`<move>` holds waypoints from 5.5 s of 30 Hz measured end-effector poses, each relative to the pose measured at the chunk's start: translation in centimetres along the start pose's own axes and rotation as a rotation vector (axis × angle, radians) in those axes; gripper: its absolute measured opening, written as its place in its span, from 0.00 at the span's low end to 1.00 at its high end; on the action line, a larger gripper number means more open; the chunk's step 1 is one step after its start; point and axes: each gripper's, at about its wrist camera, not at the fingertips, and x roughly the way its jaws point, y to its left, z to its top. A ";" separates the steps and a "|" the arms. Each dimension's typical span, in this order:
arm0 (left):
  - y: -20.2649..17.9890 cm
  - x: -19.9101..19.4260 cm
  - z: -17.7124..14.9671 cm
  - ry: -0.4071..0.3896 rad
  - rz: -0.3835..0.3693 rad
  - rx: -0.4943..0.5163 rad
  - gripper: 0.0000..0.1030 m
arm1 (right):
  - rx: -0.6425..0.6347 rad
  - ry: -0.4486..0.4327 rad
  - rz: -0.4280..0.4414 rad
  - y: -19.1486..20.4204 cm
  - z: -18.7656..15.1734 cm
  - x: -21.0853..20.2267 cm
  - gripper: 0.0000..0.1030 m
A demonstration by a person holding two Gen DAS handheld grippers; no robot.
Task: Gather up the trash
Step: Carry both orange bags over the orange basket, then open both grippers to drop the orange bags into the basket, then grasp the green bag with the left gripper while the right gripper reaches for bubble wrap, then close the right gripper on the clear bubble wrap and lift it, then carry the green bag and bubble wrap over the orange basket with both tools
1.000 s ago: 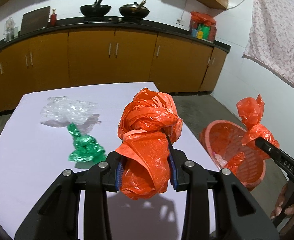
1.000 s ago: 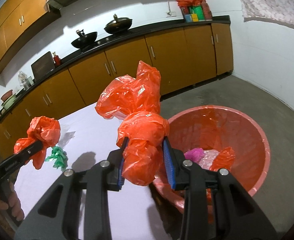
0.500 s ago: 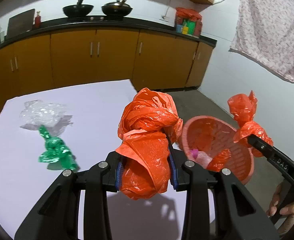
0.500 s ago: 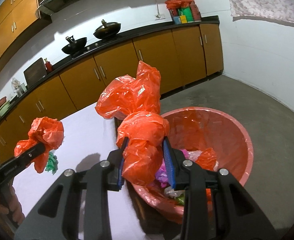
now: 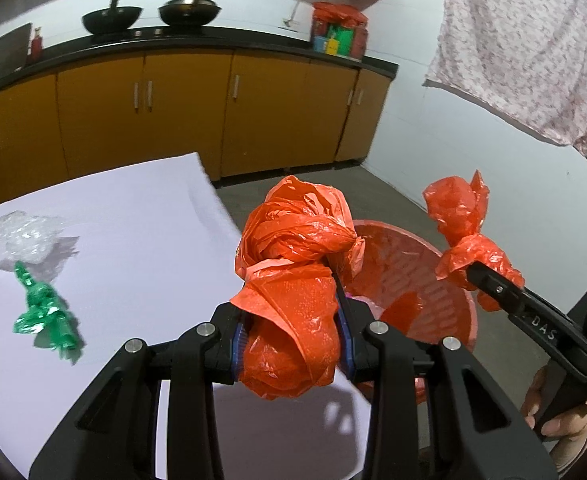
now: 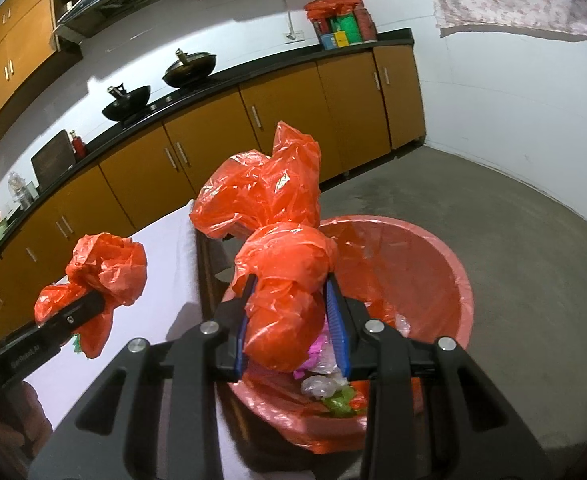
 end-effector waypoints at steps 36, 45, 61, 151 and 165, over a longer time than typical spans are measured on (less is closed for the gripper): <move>-3.8 5.9 -0.8 0.097 -0.077 0.035 0.53 | 0.112 0.013 -0.083 -6.2 -0.1 2.1 0.51; -0.2 3.3 -1.2 0.040 0.055 0.002 0.66 | 0.099 0.021 -0.072 -5.3 -0.4 2.1 0.51; 19.5 -1.0 -3.2 0.034 0.556 -0.361 0.86 | 0.030 0.064 -0.022 -1.7 -1.1 2.8 0.52; 14.5 -7.2 -1.3 -0.097 0.304 -0.200 0.26 | -0.141 0.038 0.046 9.6 0.2 1.2 0.14; 6.9 -3.4 -0.3 -0.062 0.166 -0.098 0.26 | 0.012 0.022 -0.083 1.9 0.7 0.3 0.14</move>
